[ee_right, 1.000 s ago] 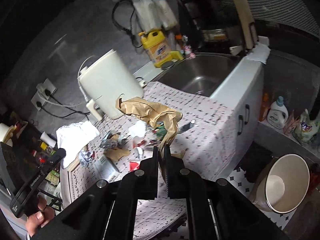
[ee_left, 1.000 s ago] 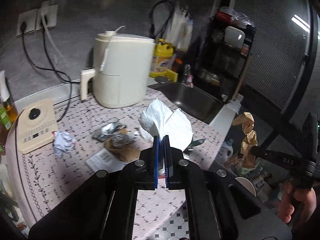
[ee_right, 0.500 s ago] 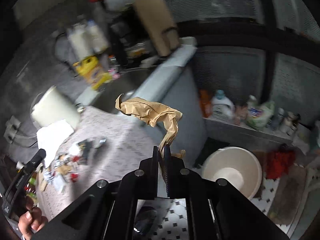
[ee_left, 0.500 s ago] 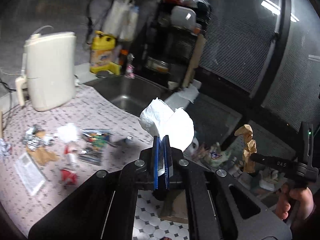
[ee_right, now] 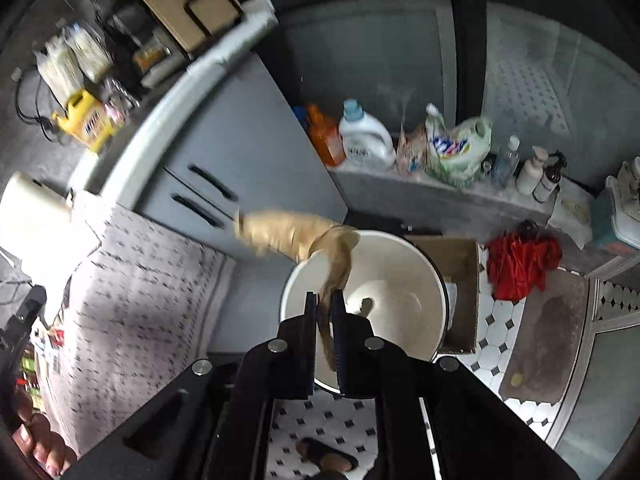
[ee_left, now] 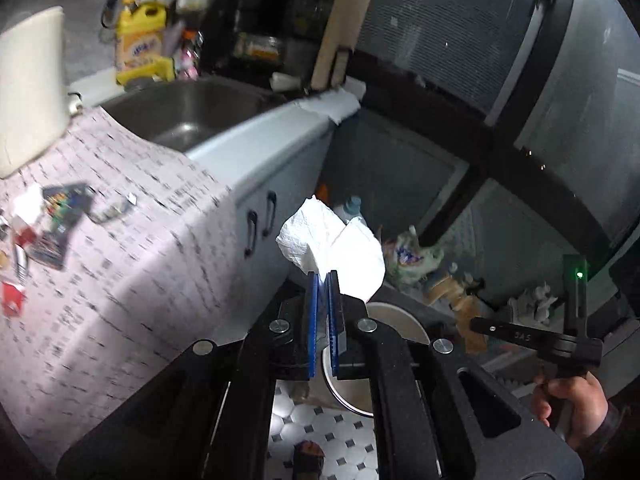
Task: Collect trash
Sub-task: 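Carry both items to the white bin while the right tool drops the brown paper in, then open the left tool to drop the white tissue into the bin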
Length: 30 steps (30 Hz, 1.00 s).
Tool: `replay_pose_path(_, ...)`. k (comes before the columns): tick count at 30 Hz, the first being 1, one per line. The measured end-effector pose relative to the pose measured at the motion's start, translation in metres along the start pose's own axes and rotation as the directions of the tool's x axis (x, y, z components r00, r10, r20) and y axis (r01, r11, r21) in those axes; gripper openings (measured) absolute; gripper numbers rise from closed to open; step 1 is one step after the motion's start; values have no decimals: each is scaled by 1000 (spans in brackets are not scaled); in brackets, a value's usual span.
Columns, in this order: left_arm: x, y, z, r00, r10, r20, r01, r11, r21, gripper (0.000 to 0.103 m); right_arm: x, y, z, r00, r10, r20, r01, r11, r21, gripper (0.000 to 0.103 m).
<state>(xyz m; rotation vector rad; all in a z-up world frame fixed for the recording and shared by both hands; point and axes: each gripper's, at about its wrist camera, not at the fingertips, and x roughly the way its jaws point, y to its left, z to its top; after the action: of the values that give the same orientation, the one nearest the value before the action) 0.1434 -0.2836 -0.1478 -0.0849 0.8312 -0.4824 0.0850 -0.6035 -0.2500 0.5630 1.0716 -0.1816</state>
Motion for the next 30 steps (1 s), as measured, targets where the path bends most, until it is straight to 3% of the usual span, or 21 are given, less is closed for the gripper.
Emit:
replay_pose_path(1, 7, -5, -3, 1000, 2, -14, -2, 1000, 3, 6, 8, -4, 1, 1000, 6, -19, -6, 1000, -3, 25)
replay_pose_path(2, 14, -8, -6, 1000, 2, -26, -2, 1000, 3, 6, 16, -9, 2, 999, 16, -40, -16, 1000, -3, 52)
replay_pose_path(3, 20, -12, -9, 999, 1, -38, -1, 1000, 1, 6, 22, -15, 3, 999, 17, -52, -17, 1000, 1, 59)
replay_pose_path(9, 57, -30, -27, 993, -14, -116, 14, 1000, 1, 6, 27, -50, 8, 998, -21, -63, 23, 999, 25, 65)
replay_pose_path(13, 83, -44, -36, 986, -37, -164, 39, 999, 7, 6, 16, -63, 8, 999, -33, -42, 35, 999, 29, 75)
replay_pose_path(19, 117, -73, -49, 967, -95, -235, 105, 994, 30, 7, -9, -78, 7, 999, -38, -4, 39, 998, 43, 77)
replay_pose_path(20, 122, -77, -50, 962, -111, -249, 123, 992, 32, 10, -13, -80, 7, 999, -43, 4, 43, 998, 44, 78)
replay_pose_path(21, 126, -80, -51, 957, -122, -262, 134, 991, 30, 25, -17, -83, 7, 999, -49, 13, 48, 998, 46, 78)
replay_pose_path(22, 128, -83, -51, 957, -120, -263, 132, 991, 29, 51, -21, -85, 7, 998, -51, 20, 50, 998, 49, 79)
replay_pose_path(24, 123, -85, -48, 967, -109, -229, 118, 993, 25, 79, -28, -89, 8, 998, -56, 35, 54, 997, 52, 80)
replay_pose_path(27, 116, -87, -44, 970, -122, -211, 132, 991, 31, 86, -35, -90, 11, 997, -58, 60, 55, 997, 45, 84)
replay_pose_path(30, 108, -83, -35, 978, -81, -194, 91, 995, 42, 88, -38, -85, 15, 996, -43, 82, 40, 999, 31, 87)
